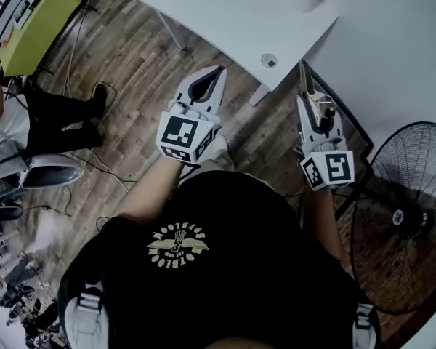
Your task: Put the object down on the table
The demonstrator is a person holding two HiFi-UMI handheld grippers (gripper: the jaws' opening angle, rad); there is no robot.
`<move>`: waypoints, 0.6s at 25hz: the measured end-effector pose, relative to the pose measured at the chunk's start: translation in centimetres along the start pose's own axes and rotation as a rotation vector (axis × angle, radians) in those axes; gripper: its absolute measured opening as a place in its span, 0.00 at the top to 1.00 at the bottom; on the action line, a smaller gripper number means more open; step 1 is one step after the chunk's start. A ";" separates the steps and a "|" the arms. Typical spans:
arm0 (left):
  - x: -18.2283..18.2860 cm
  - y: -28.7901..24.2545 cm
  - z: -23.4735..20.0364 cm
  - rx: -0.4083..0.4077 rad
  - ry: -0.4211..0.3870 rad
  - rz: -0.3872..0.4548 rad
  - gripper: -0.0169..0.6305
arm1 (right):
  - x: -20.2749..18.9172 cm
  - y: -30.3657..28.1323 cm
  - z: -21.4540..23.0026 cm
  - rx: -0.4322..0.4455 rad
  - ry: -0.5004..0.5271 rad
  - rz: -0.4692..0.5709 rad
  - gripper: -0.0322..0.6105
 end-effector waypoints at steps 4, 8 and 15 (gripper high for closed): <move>-0.5 -1.2 -1.1 -0.008 0.009 -0.002 0.96 | -0.2 -1.4 0.4 -0.013 -0.005 -0.016 0.78; -0.3 -2.8 -2.8 -0.032 0.013 0.001 0.96 | 0.5 -3.7 0.4 -0.022 0.003 -0.023 0.78; 0.1 -5.2 -5.6 -0.061 0.012 0.034 0.96 | 2.0 -6.7 0.6 -0.054 0.019 -0.004 0.78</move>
Point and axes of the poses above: the fingertips, and each gripper's own axes: y backward along the fingers, z to its right, x out of its top, the point moved 5 cm from there along y, backward along the fingers, and after that the axes turned 13 degrees about -y, right-handed, at the moved point
